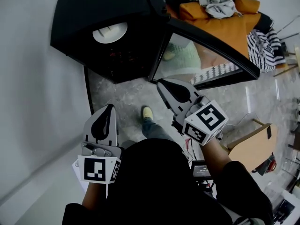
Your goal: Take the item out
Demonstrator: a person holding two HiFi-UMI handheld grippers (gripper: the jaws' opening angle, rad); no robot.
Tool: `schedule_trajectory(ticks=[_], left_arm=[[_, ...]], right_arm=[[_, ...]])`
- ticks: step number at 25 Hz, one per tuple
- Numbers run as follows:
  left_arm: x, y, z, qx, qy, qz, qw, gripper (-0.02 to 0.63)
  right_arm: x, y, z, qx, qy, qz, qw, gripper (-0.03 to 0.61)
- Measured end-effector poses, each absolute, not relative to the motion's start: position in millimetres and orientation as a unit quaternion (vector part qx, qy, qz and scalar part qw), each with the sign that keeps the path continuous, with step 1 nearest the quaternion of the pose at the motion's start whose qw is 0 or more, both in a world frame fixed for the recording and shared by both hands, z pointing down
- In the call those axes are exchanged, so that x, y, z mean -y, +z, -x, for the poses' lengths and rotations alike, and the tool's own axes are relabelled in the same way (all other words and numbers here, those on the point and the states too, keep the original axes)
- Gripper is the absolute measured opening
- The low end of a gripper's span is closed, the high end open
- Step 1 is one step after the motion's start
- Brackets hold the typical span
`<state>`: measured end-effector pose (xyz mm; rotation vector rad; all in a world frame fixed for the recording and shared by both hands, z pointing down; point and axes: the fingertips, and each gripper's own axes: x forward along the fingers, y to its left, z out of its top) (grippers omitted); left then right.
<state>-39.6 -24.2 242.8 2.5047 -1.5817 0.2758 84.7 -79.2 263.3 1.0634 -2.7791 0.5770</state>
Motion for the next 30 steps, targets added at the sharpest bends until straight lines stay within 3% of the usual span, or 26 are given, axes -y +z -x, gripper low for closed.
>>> schedule_trajectory(ticks=[14, 19, 30], left_arm=[[48, 239, 29, 0.544, 0.103, -0.829, 0.074, 0.009], [53, 239, 28, 0.541, 0.112, -0.831, 0.067, 0.009], [72, 269, 60, 0.544, 0.111, -0.825, 0.105, 0.009]], right_arm=[[111, 275, -76, 0.917, 0.240, -0.319, 0.025, 0.003], [120, 275, -64, 0.904, 0.300, -0.304, -0.030, 0.002], [159, 305, -49, 0.859, 0.392, -0.322, -0.071, 0.012]])
